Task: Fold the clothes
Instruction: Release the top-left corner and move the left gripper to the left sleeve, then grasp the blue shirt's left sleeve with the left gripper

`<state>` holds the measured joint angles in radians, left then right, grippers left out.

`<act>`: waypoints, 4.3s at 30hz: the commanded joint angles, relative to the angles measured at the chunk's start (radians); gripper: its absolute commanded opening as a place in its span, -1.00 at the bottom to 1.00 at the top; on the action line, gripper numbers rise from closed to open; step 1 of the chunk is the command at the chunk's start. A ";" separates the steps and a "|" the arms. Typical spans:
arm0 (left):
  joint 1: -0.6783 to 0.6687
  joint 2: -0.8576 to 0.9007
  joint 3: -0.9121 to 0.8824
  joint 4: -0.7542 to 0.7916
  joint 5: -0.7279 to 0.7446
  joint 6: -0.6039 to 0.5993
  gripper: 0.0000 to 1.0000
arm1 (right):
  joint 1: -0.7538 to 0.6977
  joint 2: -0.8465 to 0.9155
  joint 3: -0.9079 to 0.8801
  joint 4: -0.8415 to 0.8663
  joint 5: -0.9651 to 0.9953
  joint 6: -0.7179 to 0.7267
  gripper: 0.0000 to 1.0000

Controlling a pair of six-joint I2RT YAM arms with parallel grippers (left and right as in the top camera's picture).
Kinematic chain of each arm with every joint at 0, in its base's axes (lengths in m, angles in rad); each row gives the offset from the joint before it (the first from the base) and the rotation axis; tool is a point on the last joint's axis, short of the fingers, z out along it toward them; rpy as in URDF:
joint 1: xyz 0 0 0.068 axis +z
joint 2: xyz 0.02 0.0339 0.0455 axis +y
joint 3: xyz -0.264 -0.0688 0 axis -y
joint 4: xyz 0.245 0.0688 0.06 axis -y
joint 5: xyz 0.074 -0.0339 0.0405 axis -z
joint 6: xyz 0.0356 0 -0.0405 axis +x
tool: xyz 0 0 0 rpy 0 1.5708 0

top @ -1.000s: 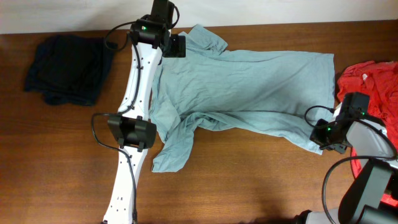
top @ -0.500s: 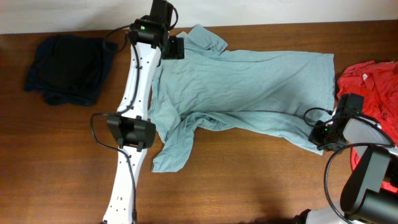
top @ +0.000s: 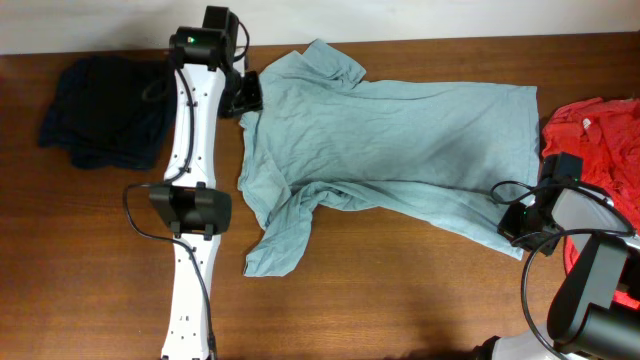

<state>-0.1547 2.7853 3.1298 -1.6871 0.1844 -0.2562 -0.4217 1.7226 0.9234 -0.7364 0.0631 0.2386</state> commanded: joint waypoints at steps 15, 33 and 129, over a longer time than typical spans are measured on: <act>-0.122 -0.624 -0.686 -0.001 -0.285 -0.013 -0.21 | -0.004 0.073 -0.063 -0.014 -0.026 0.032 -0.92; 0.035 -0.654 -1.294 0.462 0.021 -0.032 -0.99 | -0.004 0.073 -0.063 -0.012 -0.052 0.032 -0.92; -0.256 -0.655 -1.350 0.388 -0.402 0.122 -0.60 | -0.004 0.073 -0.062 0.045 0.019 0.029 -0.89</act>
<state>-0.4000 2.1204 1.8034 -1.2915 -0.1059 -0.1360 -0.4156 1.7203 0.9161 -0.7074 0.0818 0.2584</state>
